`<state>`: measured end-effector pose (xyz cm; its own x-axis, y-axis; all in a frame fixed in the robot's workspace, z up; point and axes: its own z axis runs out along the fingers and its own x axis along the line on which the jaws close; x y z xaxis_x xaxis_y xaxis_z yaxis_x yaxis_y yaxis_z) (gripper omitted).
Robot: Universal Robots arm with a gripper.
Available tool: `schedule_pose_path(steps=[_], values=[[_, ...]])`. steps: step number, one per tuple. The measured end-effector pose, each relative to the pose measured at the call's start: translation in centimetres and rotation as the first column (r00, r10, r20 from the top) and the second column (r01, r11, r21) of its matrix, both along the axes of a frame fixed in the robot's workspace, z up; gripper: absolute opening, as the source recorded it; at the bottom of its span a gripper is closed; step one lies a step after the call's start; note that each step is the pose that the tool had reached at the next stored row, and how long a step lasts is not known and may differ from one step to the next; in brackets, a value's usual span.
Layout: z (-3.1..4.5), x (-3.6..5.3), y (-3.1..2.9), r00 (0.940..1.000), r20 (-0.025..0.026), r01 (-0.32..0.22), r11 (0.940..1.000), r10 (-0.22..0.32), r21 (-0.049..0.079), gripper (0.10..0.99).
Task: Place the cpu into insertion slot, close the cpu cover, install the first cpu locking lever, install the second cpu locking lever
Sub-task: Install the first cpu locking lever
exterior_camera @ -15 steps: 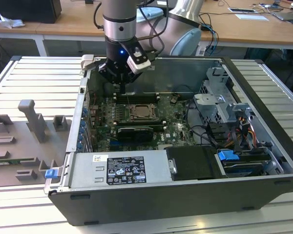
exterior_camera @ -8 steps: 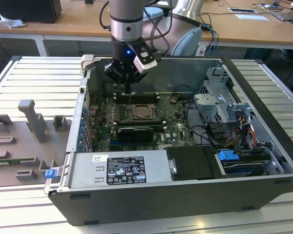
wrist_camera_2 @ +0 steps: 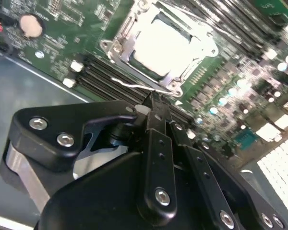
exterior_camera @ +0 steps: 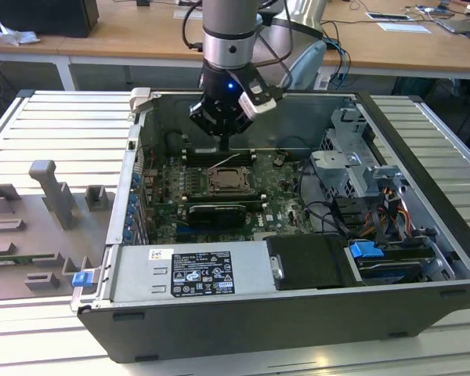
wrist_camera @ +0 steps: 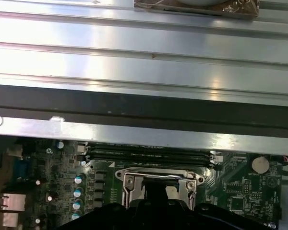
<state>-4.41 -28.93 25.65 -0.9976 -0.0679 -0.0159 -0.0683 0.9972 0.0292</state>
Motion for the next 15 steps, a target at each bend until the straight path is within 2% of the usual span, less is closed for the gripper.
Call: schedule_pose_path(steps=[1,2,3,4,5,15], values=[[-0.04,0.21,0.01,1.0000,0.0000,0.000,0.9999,0.000,0.014,0.106],[-0.25,0.55,0.01,1.0000,0.0002,0.000,0.9994,0.000,0.034,0.106],[-1.14,0.58,0.01,1.0000,0.0000,0.000,0.9994,0.000,0.034,0.106],[-2.37,0.75,0.01,1.0000,0.0000,0.000,0.9993,0.000,0.038,0.106],[-2.50,0.82,0.02,1.0000,0.0002,0.000,0.9991,0.000,0.042,0.106],[-2.97,1.23,0.55,1.0000,0.0002,0.000,0.9991,0.000,0.042,0.106]])
